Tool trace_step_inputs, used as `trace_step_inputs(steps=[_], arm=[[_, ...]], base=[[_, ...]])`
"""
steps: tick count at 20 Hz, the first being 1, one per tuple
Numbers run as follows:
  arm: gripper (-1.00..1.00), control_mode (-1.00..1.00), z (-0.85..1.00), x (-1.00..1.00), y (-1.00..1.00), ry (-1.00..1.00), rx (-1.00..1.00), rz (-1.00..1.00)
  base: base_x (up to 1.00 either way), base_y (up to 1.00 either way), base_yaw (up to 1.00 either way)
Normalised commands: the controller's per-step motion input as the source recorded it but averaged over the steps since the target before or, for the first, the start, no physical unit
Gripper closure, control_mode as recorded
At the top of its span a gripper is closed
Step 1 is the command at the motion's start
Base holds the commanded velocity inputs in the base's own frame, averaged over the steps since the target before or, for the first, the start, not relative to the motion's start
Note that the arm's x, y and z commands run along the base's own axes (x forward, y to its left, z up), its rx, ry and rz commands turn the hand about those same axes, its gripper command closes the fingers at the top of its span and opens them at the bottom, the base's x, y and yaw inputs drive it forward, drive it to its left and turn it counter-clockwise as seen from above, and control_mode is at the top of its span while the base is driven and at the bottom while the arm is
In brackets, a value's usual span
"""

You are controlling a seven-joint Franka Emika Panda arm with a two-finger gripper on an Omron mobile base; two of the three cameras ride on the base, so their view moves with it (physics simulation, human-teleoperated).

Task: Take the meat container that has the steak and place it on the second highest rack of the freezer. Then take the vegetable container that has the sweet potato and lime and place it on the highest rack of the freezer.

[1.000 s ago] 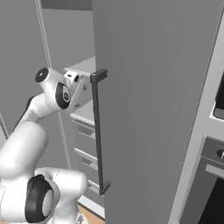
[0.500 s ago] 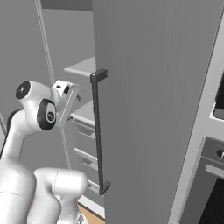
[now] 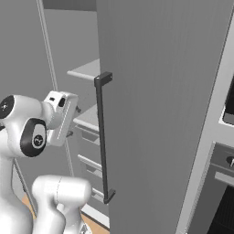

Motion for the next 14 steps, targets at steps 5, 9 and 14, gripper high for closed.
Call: trace_step_inputs(steps=[5,9,14], arm=[[-1.0,-1.0,0.08,-0.1,0.0,0.17,0.0,0.0],[-1.0,-1.0,-0.02,-0.01,0.0,0.04,0.0,0.0],[-1.0,-1.0,-0.08,-0.24,0.02,0.0,0.0,0.0]], base=[[0.0,0.0,0.0],[0.0,0.0,0.0],[0.0,0.0,0.0]])
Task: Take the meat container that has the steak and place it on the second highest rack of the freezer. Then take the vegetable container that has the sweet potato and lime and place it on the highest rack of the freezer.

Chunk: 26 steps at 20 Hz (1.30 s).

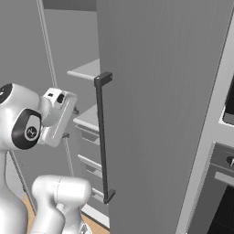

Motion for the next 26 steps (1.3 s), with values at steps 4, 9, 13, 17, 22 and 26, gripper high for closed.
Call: trace_step_inputs(steps=[4,9,13,17,22,26], arm=[[-1.0,1.0,-0.09,-0.31,0.0,0.0,0.0,0.0],[-1.0,1.0,0.0,0.0,0.0,0.0,0.0,0.0],[-1.0,1.0,0.0,0.0,0.0,0.0,0.0,0.0],[-1.0,1.0,0.0,0.0,0.0,0.0,0.0,0.0],[-1.0,1.0,0.0,0.0,0.0,0.0,0.0,0.0],[-1.0,1.0,0.0,0.0,0.0,0.0,0.0,0.0]], base=[[-0.31,0.0,-0.03],[-0.75,-0.07,-0.2],[-0.71,-0.24,-0.46],[-0.52,-0.28,-0.64],[-0.31,-0.36,-0.77],[0.03,-0.48,-0.79]])
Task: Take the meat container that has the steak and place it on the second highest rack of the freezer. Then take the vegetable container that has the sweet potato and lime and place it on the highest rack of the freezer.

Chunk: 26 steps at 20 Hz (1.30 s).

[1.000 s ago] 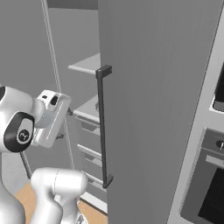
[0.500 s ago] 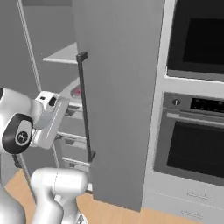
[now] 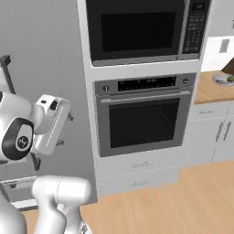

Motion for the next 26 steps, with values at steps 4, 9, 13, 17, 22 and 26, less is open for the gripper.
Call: trace_step_inputs(steps=[4,9,13,17,22,26], arm=[[-1.0,1.0,0.0,0.0,0.0,0.0,0.0,0.0],[-1.0,1.0,0.0,0.0,0.0,0.0,0.0,0.0],[-1.0,1.0,0.0,0.0,0.0,0.0,0.0,0.0],[-1.0,1.0,0.0,0.0,0.0,0.0,0.0,0.0],[-1.0,1.0,0.0,0.0,0.0,0.0,0.0,0.0],[-1.0,1.0,0.0,0.0,0.0,0.0,0.0,0.0]], base=[[0.4,-0.63,-0.69],[0.74,-0.46,-0.51],[0.99,-0.2,-0.31],[1.0,-0.09,-0.22],[1.0,-0.23,-0.08],[1.0,-0.52,0.16]])
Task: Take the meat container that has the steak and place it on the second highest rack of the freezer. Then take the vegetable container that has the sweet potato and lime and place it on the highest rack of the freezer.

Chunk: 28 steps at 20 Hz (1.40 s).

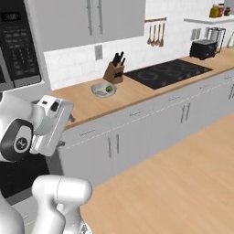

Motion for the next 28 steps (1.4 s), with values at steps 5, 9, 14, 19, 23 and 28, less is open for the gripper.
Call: trace_step_inputs(steps=[5,9,14,19,23,28], arm=[[-1.0,1.0,0.0,0.0,0.0,0.0,0.0,0.0],[-1.0,1.0,0.0,0.0,0.0,0.0,0.0,0.0],[-1.0,1.0,0.0,0.0,0.0,0.0,0.0,0.0],[-1.0,1.0,0.0,0.0,0.0,0.0,0.0,0.0],[-1.0,1.0,0.0,0.0,0.0,0.0,0.0,0.0],[-1.0,1.0,0.0,0.0,0.0,0.0,0.0,0.0]], base=[[0.92,-0.53,0.33],[0.72,-0.45,0.36],[0.73,-0.35,0.41],[0.62,-0.3,0.42],[0.61,-0.23,0.44],[0.61,-0.16,0.46]])
